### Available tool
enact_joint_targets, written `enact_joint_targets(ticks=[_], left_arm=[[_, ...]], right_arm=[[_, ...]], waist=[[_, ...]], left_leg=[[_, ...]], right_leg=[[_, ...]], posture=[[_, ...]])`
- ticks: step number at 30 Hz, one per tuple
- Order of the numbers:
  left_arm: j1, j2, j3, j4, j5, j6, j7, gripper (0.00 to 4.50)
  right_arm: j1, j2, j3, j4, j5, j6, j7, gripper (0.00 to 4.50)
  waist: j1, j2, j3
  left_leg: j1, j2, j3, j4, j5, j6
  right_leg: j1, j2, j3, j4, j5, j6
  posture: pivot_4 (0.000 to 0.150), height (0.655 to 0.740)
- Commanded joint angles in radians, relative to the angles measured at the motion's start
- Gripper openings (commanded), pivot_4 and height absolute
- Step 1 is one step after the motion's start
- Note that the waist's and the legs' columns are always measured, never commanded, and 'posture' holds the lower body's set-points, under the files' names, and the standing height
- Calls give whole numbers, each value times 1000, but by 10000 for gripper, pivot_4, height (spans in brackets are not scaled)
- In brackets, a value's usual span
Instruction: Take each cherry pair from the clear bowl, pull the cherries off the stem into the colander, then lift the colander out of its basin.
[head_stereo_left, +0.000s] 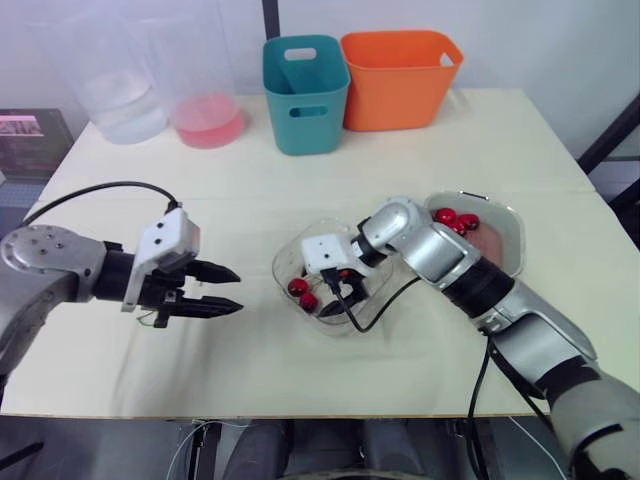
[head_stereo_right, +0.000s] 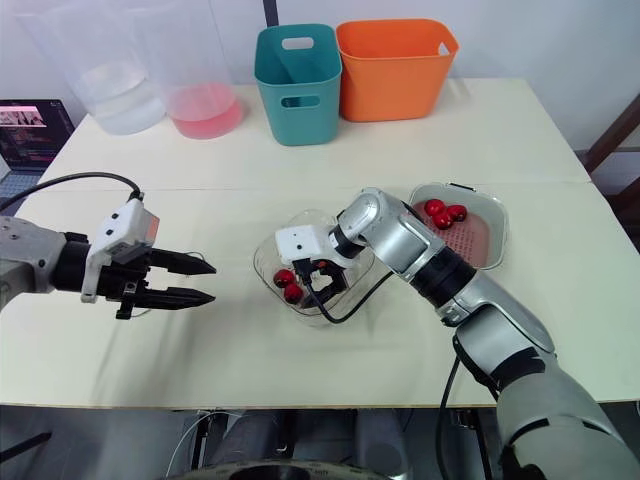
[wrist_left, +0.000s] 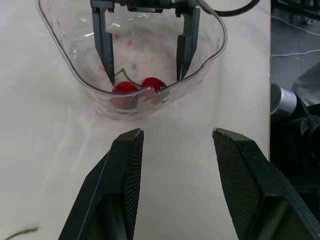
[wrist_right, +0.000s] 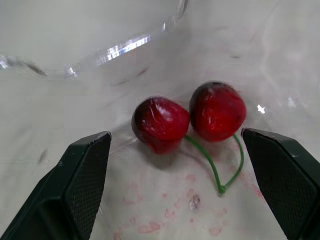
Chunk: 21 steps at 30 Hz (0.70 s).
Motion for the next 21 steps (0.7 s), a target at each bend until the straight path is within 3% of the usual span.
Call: enact_joint_targets(ticks=[1, 2, 8, 21], left_arm=[[-18, -3, 18, -3, 3, -18, 8, 23585], [-19, -5, 17, -2, 5, -19, 9, 23585], [-15, -9, 11, 5, 14, -30, 14, 23585], [-15, -27, -4, 30, 39, -54, 11, 23585]], right_arm=[[-25, 32, -14, 24, -31, -42, 4, 39233], [-22, 38, -15, 34, -41, -55, 0, 37025], [-14, 49, -31, 51, -73, -93, 0, 6656], [-37, -6, -95, 39, -88, -173, 34, 6656]], waist=[[-1, 0, 0], [-1, 0, 0], [0, 0, 0], [0, 0, 0]], left_leg=[[0, 0, 0, 0, 0, 0], [0, 0, 0, 0, 0, 0], [0, 0, 0, 0, 0, 0], [0, 0, 0, 0, 0, 0]], right_leg=[[0, 0, 0, 0, 0, 0], [0, 0, 0, 0, 0, 0], [-1, 0, 0, 1, 0, 0], [-1, 0, 0, 1, 0, 0]], posture=[[1500, 7394], [1500, 7394], [1500, 7394], [1500, 7394]])
